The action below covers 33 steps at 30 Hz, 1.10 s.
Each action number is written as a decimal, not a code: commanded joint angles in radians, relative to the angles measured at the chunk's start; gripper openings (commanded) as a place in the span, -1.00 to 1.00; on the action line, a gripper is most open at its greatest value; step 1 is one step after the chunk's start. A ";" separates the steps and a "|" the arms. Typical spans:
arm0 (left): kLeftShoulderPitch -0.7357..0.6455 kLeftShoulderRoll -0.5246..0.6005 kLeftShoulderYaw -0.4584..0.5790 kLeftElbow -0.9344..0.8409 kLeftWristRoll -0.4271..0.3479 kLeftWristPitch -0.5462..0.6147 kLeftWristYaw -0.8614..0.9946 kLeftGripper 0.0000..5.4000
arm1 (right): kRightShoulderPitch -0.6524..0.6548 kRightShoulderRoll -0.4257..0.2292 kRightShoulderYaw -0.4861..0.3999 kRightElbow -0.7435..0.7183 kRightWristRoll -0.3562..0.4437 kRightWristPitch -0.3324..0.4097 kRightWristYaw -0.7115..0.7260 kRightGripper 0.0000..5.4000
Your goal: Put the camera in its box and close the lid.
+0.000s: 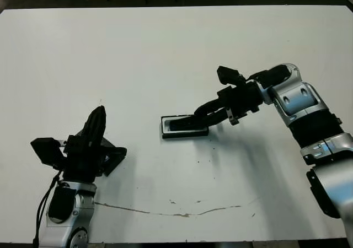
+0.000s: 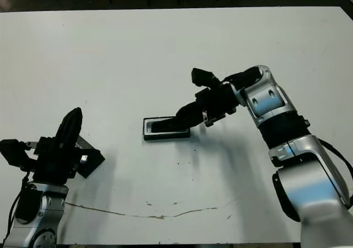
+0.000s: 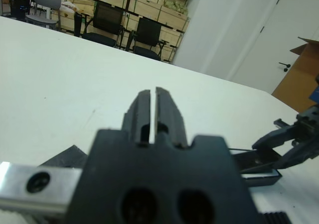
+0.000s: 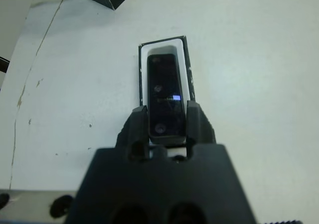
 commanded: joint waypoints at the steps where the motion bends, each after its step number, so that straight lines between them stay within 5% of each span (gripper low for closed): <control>1: 0.013 0.004 0.004 0.016 0.006 0.006 0.002 -1.00 | 0.009 0.020 0.028 -0.008 -0.017 0.016 -0.001 -0.81; 21: 0.025 0.003 0.004 0.010 0.000 0.013 0.007 -1.00 | 0.039 0.033 0.029 -0.057 -0.028 0.028 -0.052 -0.81; 26: 0.026 -0.001 0.004 0.006 -0.007 0.020 0.013 -1.00 | 0.012 0.010 0.015 -0.018 -0.015 -0.167 0.033 -0.48; 33: 0.024 0.005 0.007 0.012 -0.011 0.016 0.007 -1.00 | 0.011 -0.035 -0.029 -0.037 0.003 -0.213 0.042 -0.04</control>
